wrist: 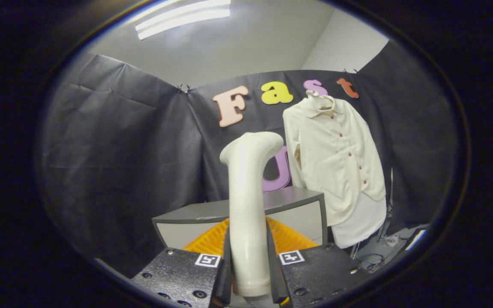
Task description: Iron the clothes twice with a garment steamer, once on the left side and once on the right side.
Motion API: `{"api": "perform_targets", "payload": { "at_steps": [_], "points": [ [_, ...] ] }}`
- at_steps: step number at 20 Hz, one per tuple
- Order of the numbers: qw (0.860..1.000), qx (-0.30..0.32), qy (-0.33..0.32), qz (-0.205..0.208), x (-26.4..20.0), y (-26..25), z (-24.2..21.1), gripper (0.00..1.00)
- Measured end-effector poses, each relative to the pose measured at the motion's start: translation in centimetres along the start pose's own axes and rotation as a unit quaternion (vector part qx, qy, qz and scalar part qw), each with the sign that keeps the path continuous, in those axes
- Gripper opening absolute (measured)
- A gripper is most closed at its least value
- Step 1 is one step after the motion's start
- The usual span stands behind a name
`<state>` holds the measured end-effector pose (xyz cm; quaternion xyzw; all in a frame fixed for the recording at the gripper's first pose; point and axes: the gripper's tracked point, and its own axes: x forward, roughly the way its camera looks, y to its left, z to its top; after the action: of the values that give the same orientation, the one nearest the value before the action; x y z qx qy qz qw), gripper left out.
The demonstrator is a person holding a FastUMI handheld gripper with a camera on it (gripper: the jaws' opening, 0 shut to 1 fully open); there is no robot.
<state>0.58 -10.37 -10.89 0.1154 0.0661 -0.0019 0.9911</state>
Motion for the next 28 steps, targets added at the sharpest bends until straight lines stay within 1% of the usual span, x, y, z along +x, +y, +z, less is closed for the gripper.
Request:
{"api": "perform_targets", "payload": {
  "at_steps": [3, 6, 7, 9, 11, 14, 18, 28],
  "points": [
    [0.999, -0.032, 0.006, 0.004, 0.2, 3.8, -0.7, 0.35],
    [0.998, -0.054, 0.006, 0.013, 0.9, 7.8, -0.3, 0.35],
    [0.997, -0.076, -0.003, 0.012, 1.3, 8.6, 0.5, 0.35],
    [0.996, -0.084, -0.009, 0.015, 2.1, 10.4, 1.2, 0.35],
    [0.997, -0.071, -0.007, 0.024, 2.9, 11.9, 1.9, 0.35],
    [0.999, -0.045, 0.015, 0.027, 3.9, 12.8, 1.9, 0.35],
    [0.998, -0.056, 0.01, -0.004, 4.0, 11.3, 2.1, 0.35],
    [0.998, -0.059, 0.003, -0.013, 3.5, 10.9, 2.6, 0.35]
  ]
}}
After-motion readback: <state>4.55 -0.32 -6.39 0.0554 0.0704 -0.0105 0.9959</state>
